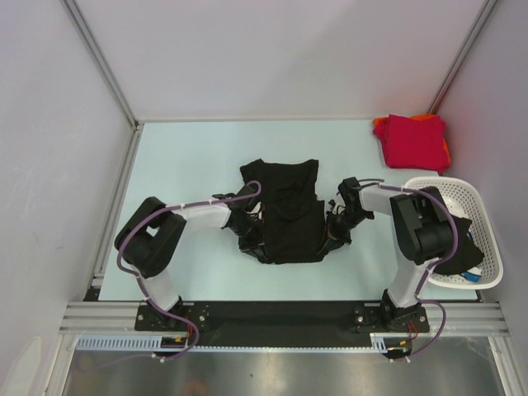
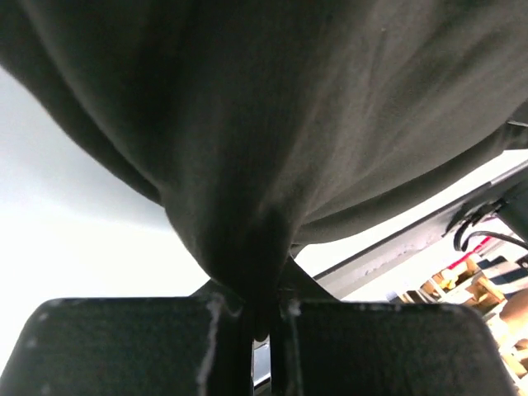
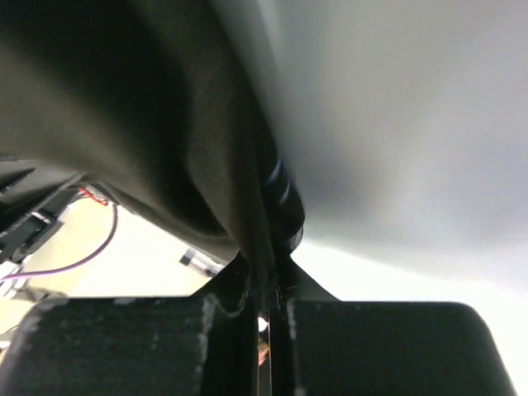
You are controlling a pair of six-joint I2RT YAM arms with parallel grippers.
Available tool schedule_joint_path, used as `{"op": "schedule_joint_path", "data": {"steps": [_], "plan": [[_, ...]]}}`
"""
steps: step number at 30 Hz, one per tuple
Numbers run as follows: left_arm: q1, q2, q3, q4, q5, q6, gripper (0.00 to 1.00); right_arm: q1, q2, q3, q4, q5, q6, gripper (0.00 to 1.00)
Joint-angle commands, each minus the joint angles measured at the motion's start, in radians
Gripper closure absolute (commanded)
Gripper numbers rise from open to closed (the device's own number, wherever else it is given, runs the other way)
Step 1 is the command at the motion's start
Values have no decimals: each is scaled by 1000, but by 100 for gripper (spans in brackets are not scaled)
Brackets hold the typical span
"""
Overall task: Fold and stack the t-shirts
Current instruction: Grab one side of the 2/3 rectangular tshirt with both arms, then fold the long partially folded tshirt into a neat square
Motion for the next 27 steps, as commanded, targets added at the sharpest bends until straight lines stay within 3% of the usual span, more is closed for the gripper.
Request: {"op": "schedule_joint_path", "data": {"steps": [1, 6, 11, 16, 27], "plan": [[-4, -73, 31, -131, -96, 24, 100, -1, -111, 72, -121, 121, -42, 100], [-3, -204, 120, -242, -240, 32, 100, 1, -252, 165, -172, 184, -53, 100], [-3, -252, 195, -312, -318, 42, 100, -1, -245, 237, -143, 195, -57, 100], [2, -229, 263, -320, -341, 52, 100, -1, -197, 255, -72, 187, -48, 100], [52, -105, 410, -348, -306, 105, 100, -4, -82, 399, -83, 206, -93, 100]]}}
